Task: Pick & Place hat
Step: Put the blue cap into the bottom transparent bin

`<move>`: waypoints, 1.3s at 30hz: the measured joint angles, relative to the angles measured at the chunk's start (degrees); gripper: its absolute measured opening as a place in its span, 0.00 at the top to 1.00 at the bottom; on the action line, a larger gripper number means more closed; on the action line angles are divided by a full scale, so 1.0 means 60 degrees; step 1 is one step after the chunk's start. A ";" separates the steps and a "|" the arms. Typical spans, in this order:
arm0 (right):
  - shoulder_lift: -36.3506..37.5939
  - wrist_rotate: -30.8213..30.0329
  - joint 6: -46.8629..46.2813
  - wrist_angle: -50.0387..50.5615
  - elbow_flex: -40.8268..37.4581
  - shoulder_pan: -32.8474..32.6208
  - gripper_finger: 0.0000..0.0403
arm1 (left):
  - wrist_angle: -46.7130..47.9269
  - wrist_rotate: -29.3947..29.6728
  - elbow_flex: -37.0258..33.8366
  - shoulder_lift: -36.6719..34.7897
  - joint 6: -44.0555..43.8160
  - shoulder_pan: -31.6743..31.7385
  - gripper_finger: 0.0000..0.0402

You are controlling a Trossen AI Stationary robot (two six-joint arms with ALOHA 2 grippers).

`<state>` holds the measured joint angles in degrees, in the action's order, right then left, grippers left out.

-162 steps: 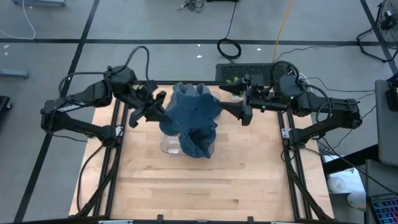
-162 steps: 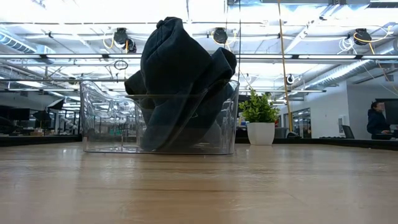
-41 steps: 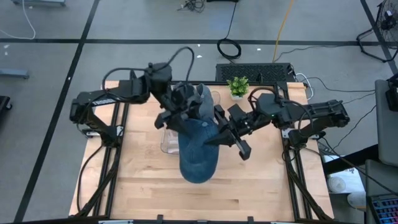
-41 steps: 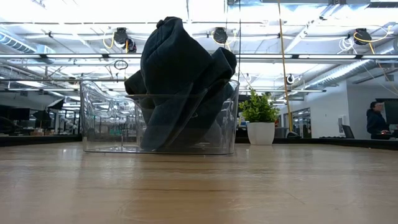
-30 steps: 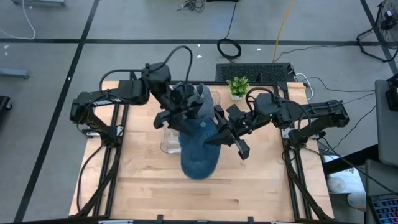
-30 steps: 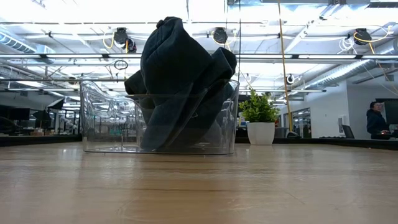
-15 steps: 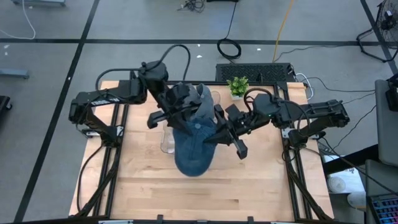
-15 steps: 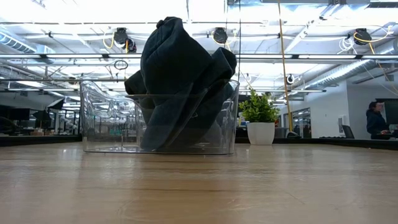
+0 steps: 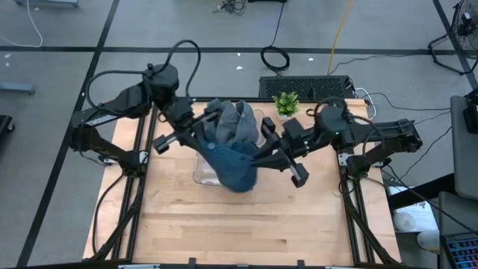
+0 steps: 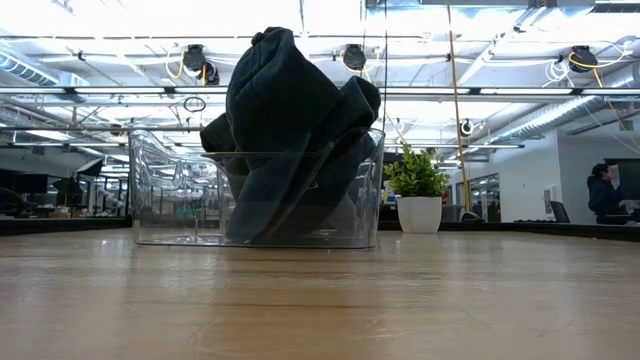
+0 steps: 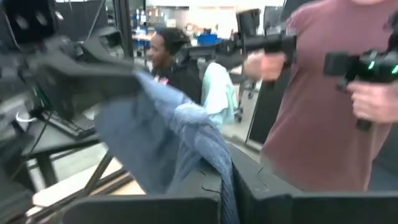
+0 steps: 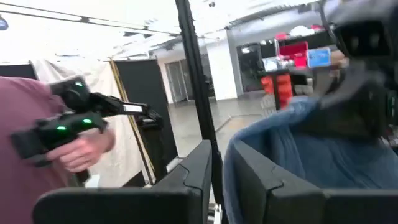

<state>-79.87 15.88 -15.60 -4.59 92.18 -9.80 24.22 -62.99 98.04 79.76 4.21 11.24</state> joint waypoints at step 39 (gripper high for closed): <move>0.0450 -0.6604 0.3451 0.0429 0.0000 0.1453 1.00 | 0.5610 0.9166 0.0003 -0.0712 0.8773 -0.1350 1.00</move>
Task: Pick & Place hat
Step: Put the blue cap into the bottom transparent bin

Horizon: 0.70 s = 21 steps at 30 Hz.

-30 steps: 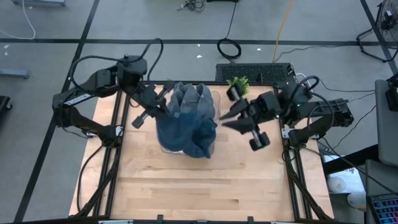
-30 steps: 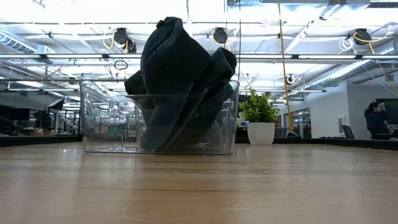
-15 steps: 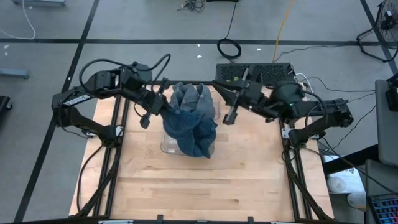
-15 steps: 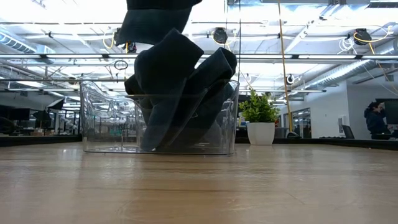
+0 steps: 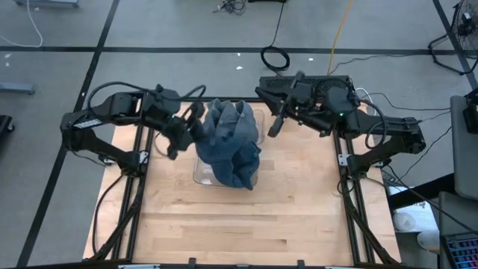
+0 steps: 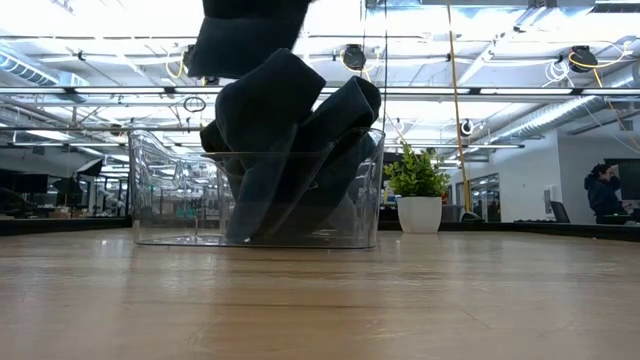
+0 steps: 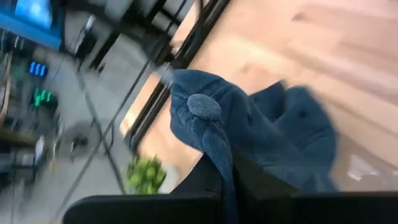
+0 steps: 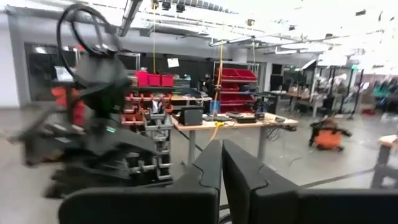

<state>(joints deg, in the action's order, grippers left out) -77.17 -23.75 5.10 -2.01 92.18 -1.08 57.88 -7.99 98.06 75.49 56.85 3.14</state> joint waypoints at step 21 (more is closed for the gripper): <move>-0.1554 0.4065 -0.3741 -0.0319 0.0018 -0.0944 0.76 | 0.1891 0.0305 0.0001 -0.0591 0.2254 -0.1840 1.00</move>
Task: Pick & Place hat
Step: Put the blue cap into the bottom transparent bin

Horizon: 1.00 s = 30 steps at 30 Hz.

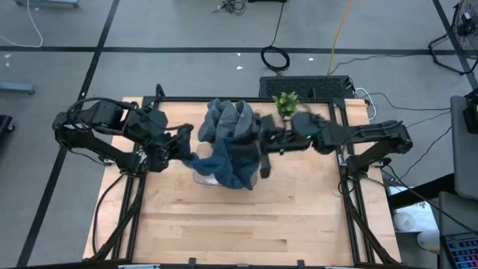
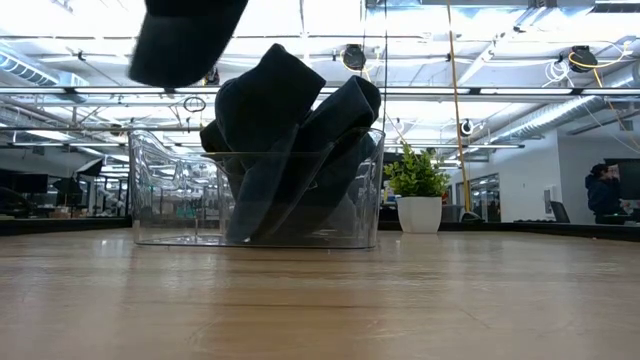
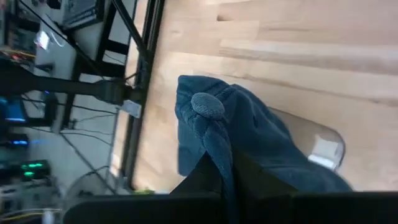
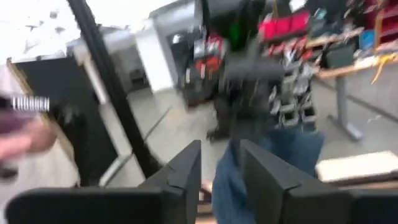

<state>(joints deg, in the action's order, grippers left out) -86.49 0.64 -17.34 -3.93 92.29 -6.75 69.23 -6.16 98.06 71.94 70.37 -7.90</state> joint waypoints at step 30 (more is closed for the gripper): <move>-0.1080 -0.2465 0.1959 -0.0309 -0.0015 -0.0710 0.52 | -0.1607 0.1305 0.2506 -0.0328 -0.0142 -0.0703 1.00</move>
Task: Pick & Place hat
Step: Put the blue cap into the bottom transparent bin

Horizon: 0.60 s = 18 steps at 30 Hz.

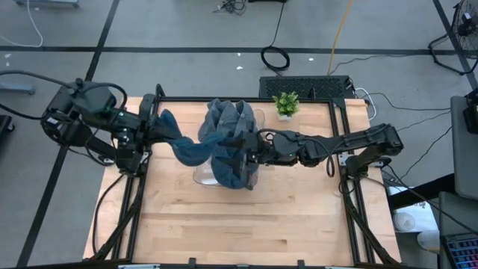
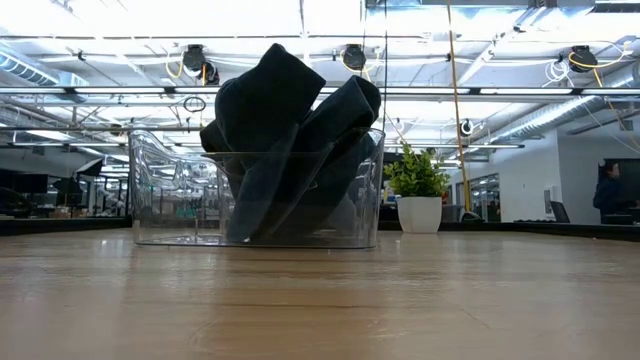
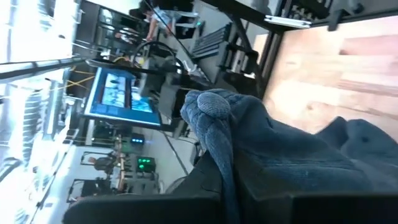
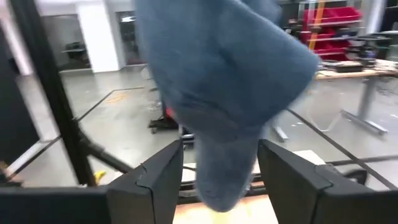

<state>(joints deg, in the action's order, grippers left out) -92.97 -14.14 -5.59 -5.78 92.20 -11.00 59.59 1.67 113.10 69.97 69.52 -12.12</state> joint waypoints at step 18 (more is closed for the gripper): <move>0.0007 -0.0360 -0.0465 -0.1900 -0.0698 0.0175 0.51 | -0.1485 0.1075 0.0000 0.0129 0.0036 0.0007 1.00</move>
<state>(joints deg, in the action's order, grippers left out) -92.92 -16.30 -8.38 -17.18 88.02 -9.95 50.67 8.12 113.10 70.75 69.73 -12.08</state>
